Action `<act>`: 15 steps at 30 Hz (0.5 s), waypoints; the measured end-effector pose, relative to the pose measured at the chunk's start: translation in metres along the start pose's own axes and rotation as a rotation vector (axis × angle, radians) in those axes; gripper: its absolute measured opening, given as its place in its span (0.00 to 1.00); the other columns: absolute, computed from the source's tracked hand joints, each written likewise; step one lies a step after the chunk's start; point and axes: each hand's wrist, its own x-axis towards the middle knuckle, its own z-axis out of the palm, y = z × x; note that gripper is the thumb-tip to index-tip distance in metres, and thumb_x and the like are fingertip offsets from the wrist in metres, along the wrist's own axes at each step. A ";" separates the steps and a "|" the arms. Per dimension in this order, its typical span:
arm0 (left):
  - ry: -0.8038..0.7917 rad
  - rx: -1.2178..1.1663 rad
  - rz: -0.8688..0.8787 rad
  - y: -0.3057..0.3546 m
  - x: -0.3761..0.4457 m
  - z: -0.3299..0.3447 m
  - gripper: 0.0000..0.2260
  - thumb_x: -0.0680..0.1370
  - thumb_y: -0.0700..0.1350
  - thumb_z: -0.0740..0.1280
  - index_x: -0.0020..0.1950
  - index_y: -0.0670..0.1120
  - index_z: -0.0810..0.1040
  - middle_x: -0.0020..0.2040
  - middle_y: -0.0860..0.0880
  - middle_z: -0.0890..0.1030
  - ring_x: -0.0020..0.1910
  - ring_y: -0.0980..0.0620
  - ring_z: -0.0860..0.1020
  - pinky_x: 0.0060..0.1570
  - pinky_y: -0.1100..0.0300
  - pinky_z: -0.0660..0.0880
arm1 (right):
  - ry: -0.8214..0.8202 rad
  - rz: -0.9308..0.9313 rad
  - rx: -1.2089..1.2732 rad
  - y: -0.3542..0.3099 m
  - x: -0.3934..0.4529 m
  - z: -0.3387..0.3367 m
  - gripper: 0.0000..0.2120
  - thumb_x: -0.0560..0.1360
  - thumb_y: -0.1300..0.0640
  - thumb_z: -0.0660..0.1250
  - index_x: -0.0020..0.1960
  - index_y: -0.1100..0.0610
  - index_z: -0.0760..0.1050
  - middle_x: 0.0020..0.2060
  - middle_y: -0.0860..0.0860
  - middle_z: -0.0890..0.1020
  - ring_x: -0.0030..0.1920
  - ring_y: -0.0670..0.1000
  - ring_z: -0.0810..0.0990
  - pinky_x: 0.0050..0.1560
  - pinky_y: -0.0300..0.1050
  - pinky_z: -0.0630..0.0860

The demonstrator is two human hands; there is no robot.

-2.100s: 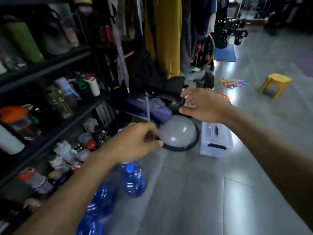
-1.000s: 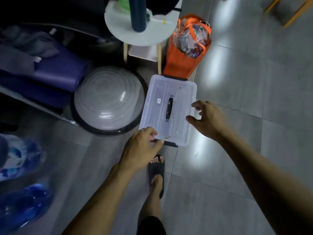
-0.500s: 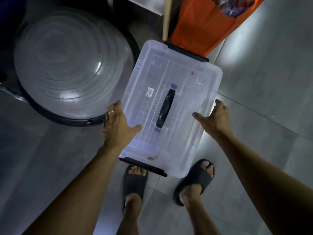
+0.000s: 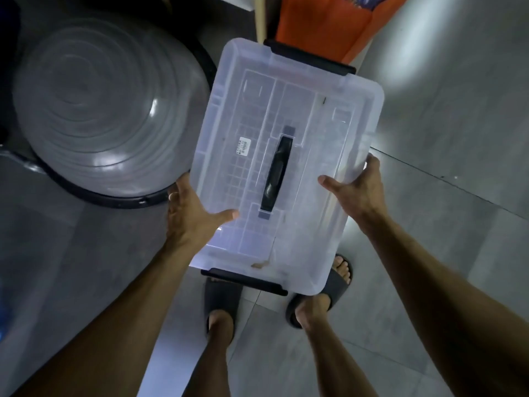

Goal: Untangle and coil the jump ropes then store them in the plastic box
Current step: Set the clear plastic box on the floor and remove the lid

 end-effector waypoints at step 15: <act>-0.051 0.068 0.365 0.336 -0.126 -0.036 0.49 0.60 0.58 0.79 0.73 0.46 0.58 0.69 0.45 0.69 0.68 0.44 0.67 0.66 0.48 0.68 | 0.284 -0.030 0.140 -0.074 -0.017 -0.343 0.44 0.63 0.45 0.76 0.71 0.54 0.57 0.63 0.54 0.71 0.60 0.55 0.72 0.62 0.51 0.72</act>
